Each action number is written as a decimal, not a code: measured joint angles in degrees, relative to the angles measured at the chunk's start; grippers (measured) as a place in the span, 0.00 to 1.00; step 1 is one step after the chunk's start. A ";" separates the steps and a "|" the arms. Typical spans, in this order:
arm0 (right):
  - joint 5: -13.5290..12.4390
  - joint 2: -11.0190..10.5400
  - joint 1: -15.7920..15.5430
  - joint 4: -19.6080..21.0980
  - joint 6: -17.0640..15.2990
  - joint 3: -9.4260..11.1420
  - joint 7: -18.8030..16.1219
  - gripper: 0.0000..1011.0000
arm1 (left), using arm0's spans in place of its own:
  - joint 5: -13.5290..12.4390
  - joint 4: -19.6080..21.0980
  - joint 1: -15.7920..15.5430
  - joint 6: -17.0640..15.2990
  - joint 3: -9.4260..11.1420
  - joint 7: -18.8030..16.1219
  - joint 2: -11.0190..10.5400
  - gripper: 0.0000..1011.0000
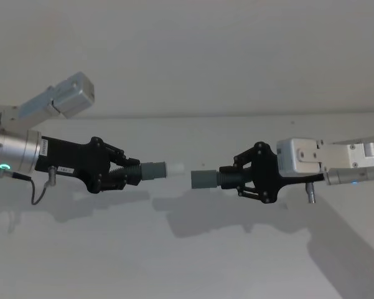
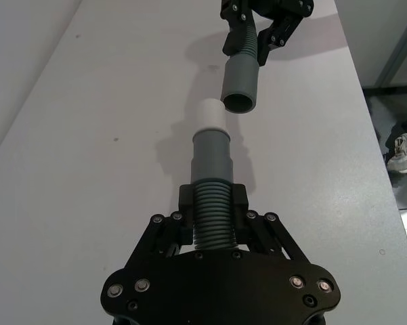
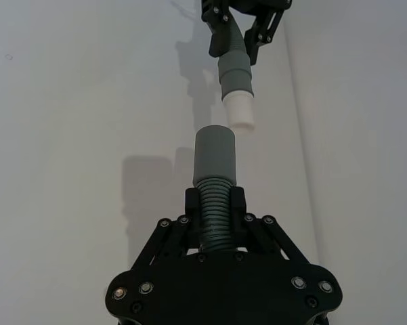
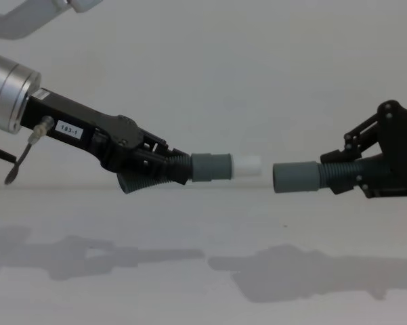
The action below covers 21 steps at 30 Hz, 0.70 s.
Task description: Use both hands to pick up one end of the pipe from the table, align the ends, and insert them.
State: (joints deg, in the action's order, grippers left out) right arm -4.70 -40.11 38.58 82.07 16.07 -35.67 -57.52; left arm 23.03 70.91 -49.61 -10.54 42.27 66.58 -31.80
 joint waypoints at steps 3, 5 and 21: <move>0.02 0.16 0.43 -0.26 0.06 -0.21 -0.19 0.23 | 0.00 0.00 0.00 0.00 0.00 0.00 0.00 0.29; 0.02 0.24 0.62 -0.40 0.07 -0.30 -0.24 0.23 | 0.00 0.00 0.00 0.00 0.00 0.00 0.00 0.29; -0.17 0.86 2.24 -1.72 0.24 -1.34 -0.54 0.23 | 0.00 0.00 0.00 0.00 0.00 0.00 0.00 0.29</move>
State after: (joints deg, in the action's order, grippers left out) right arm -4.88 -39.26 40.82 80.35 16.31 -37.01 -58.06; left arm 23.03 70.91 -49.61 -10.54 42.27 66.58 -31.80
